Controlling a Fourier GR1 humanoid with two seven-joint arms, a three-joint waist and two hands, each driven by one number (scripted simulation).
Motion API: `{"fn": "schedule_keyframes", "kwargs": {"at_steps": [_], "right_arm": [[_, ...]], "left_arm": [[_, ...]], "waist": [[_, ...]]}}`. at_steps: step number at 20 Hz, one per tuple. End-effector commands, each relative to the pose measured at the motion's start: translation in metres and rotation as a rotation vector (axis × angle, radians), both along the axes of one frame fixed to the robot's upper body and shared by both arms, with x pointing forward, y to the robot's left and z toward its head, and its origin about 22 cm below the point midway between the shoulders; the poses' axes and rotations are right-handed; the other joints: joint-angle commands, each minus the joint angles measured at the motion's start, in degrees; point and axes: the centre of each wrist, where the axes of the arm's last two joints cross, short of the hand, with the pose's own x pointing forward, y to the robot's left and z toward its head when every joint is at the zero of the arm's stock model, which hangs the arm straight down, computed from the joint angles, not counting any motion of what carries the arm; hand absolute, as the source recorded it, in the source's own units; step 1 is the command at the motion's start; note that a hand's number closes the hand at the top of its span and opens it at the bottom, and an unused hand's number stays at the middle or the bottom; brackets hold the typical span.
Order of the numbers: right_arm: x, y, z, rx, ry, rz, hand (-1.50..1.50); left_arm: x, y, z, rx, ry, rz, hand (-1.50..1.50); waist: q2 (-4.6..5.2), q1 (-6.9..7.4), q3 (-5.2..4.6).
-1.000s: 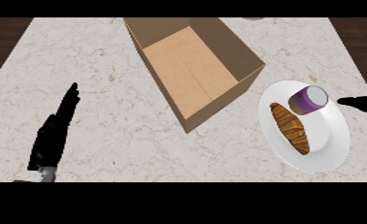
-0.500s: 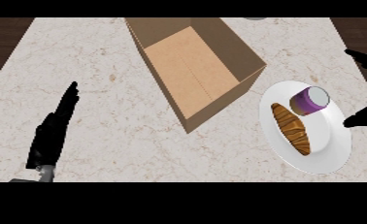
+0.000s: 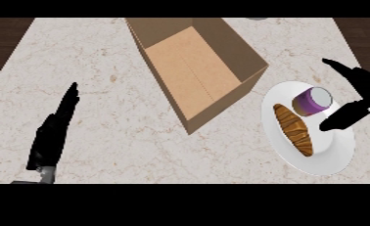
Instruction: Pick the can from the plate and place it in the cardboard box
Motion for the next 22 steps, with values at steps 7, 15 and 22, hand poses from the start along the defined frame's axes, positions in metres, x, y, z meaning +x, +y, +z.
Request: {"fn": "schedule_keyframes", "kwargs": {"at_steps": [7, 15, 22], "right_arm": [[-0.014, 0.000, -0.033, -0.037, 0.076, -0.040, -1.50], [-0.004, -0.013, -0.059, -0.048, 0.053, -0.035, -1.50], [-0.011, -0.017, -0.051, -0.041, 0.064, -0.031, -1.50]], "left_arm": [[0.000, 0.003, 0.012, -0.001, -0.003, -0.003, 0.00], [0.002, -0.013, -0.002, -0.008, -0.007, -0.003, 0.00], [0.018, -0.016, -0.003, -0.018, 0.010, -0.015, 0.00]], "waist": [[-0.02, -0.13, 0.03], [0.10, 0.18, 0.05], [0.03, -0.27, 0.02]]}}
